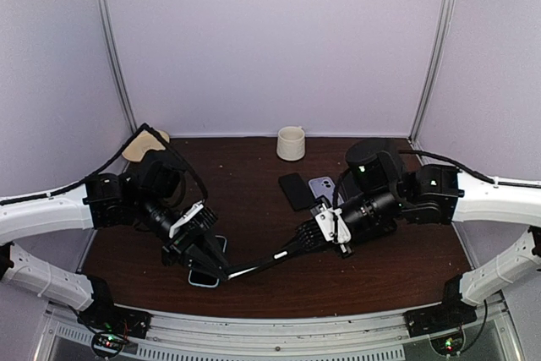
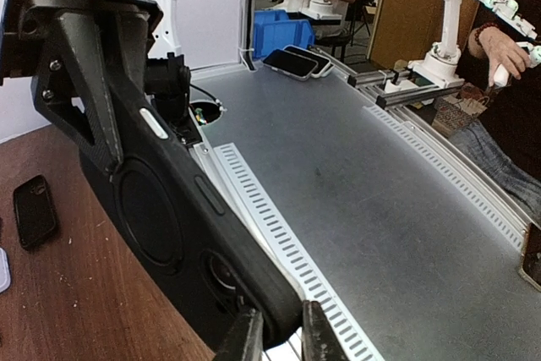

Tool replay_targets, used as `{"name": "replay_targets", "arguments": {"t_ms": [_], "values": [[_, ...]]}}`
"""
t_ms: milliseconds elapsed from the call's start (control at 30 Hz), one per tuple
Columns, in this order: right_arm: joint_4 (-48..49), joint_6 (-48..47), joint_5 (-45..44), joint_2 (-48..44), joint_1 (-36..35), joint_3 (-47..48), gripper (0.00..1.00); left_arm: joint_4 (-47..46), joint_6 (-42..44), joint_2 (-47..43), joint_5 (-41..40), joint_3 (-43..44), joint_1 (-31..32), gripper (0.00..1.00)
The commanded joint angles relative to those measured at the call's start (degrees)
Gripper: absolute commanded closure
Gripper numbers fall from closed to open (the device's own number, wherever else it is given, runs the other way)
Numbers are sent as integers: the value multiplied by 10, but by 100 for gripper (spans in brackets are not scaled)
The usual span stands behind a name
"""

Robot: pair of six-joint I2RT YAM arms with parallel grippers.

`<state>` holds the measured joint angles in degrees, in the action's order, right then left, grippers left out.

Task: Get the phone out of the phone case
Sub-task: Remove the top left corner of the phone from the phone case.

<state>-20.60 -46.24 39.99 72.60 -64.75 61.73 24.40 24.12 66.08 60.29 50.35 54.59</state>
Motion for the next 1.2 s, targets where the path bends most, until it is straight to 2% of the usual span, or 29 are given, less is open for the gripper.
{"name": "replay_targets", "arguments": {"t_ms": [0,1167], "values": [[45,-36,32,6,-26,35,100,-37,-7,10,-29,14,-4,90],[-54,-88,78,38,-86,72,100,16,44,11,-39,23,-5,95]]}}
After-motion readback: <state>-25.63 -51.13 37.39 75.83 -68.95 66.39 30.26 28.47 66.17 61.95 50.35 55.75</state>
